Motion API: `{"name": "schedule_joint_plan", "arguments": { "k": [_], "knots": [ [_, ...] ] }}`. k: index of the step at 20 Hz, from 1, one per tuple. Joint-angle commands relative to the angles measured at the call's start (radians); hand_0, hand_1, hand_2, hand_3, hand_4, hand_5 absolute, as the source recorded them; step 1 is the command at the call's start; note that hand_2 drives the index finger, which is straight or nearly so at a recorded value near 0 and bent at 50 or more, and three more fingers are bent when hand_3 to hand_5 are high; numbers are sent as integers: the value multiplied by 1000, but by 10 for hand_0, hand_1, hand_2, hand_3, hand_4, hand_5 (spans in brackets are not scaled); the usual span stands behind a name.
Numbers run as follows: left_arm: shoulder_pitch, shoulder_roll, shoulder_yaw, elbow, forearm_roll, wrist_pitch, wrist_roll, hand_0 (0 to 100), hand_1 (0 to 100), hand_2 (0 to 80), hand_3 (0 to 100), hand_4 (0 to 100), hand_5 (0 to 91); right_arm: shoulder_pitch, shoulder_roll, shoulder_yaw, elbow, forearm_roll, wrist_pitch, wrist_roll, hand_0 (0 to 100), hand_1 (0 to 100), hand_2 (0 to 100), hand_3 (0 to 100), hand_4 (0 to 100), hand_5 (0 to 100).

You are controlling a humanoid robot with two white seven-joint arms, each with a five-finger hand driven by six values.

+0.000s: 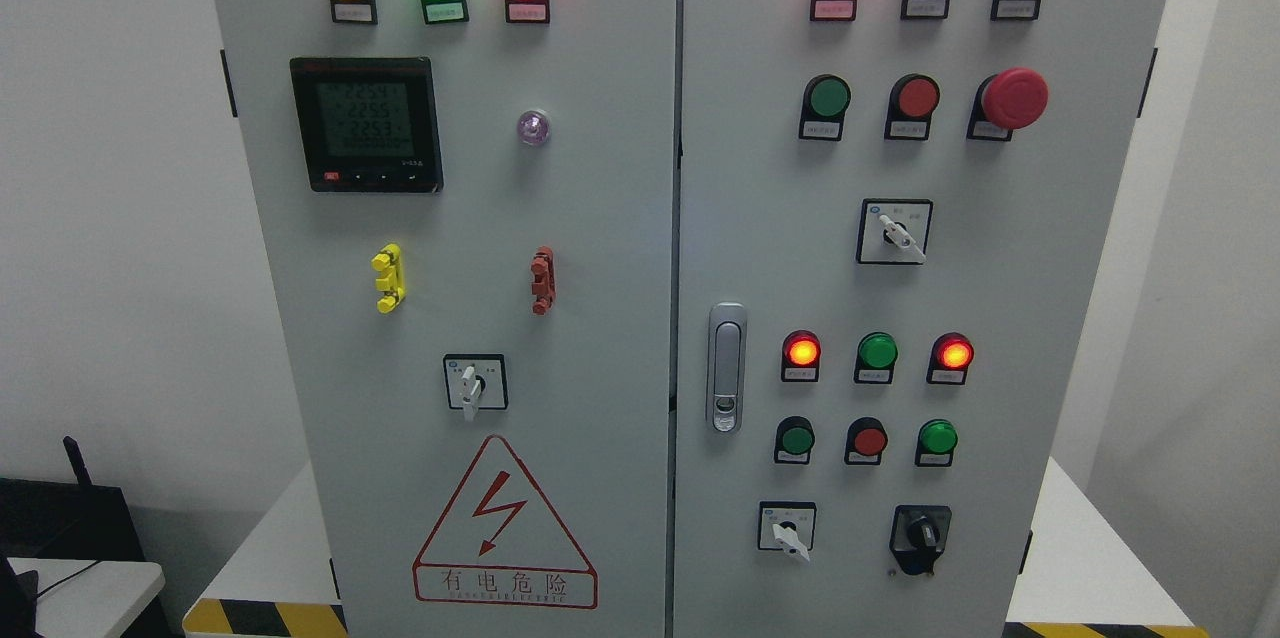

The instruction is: Turn on light switch 1

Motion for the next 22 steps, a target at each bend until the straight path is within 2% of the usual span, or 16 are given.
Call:
{"name": "schedule_joint_plan", "arguments": {
  "k": [1,4,6,8,12,15,17,20,21,22],
  "knots": [
    [-70,4,-214,-234,-55,3,-3,297,0,89,420,560,305,0,0,20,0,-26,0,-1,120,389,0,0,0,0],
    [-95,-20,-297,-243,-55,5,-3,254,0,119,469,609,361,0,0,20,0,-26,0,-1,120,389,0,0,0,0],
    [-122,-37,-344,-248,-55,5,-21,237,0,150,492,644,445,0,0,20,0,-26,0,-1,120,389,0,0,0,0],
    [-128,-46,-381,-248,-55,5,-63,218,0,177,523,678,585,0,0,20,0,-26,0,-1,120,389,0,0,0,0],
    [-158,-77,-456,-248,-55,28,-75,180,0,192,541,696,627,0,0,20,1,-26,0,-1,120,389,0,0,0,0],
    [-189,-92,-499,-251,-58,51,-64,150,8,244,583,725,673,0,0,20,1,-26,0,-1,120,389,0,0,0,0],
    [-209,-101,-515,-261,-59,89,-38,85,119,309,630,763,721,0,0,20,0,-26,0,-1,120,389,0,0,0,0],
    [-221,-104,-542,-275,-62,146,-8,13,245,346,666,787,751,0,0,20,0,-26,0,-1,120,389,0,0,0,0],
    [-231,-109,-550,-277,-67,155,11,7,260,348,668,788,751,0,0,20,0,-26,0,-1,120,389,0,0,0,0],
    [-235,-111,-562,-277,-85,166,34,0,319,353,671,789,753,0,0,20,0,-26,0,-1,120,389,0,0,0,0]
  ]
}}
